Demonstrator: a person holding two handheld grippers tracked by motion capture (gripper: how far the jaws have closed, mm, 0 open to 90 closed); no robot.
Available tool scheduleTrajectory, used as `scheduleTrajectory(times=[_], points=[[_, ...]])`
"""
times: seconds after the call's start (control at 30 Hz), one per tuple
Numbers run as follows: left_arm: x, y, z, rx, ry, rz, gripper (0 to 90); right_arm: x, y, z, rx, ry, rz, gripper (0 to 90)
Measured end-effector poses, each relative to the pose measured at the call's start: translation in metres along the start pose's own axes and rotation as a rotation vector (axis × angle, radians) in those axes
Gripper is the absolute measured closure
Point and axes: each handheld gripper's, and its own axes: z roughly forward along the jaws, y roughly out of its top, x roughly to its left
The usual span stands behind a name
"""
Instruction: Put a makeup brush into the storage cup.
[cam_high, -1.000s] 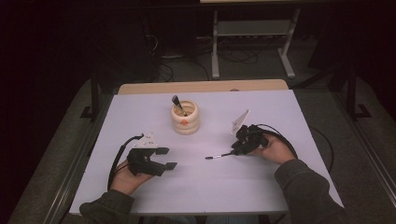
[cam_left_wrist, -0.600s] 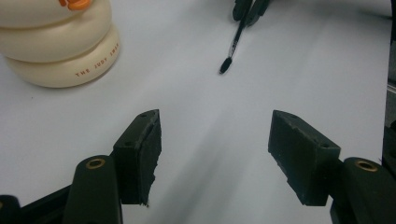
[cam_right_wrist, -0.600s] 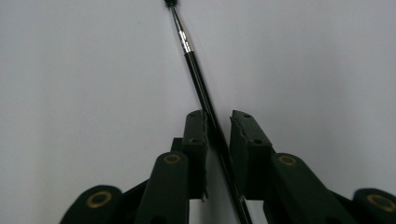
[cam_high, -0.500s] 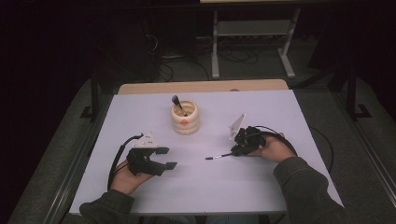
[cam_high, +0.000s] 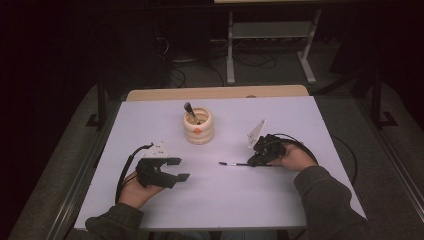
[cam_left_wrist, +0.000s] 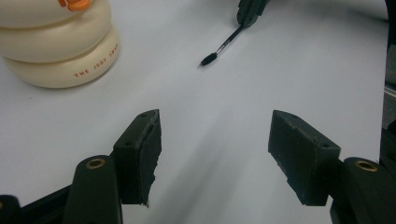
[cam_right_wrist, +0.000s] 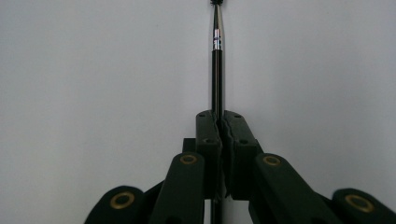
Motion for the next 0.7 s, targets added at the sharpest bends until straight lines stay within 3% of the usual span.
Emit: scheduleTrajectory(times=[0.37,0.7], points=[[0.0,0.0,-0.001,-0.003,0.001,0.004,34.5,0.004,0.001,-0.005,-0.006,-0.015,0.01,85.1],[-0.001,0.001,0.0,-0.01,-0.002,-0.001,34.5,0.012,0.005,-0.019,-0.076,-0.03,0.028,85.1]])
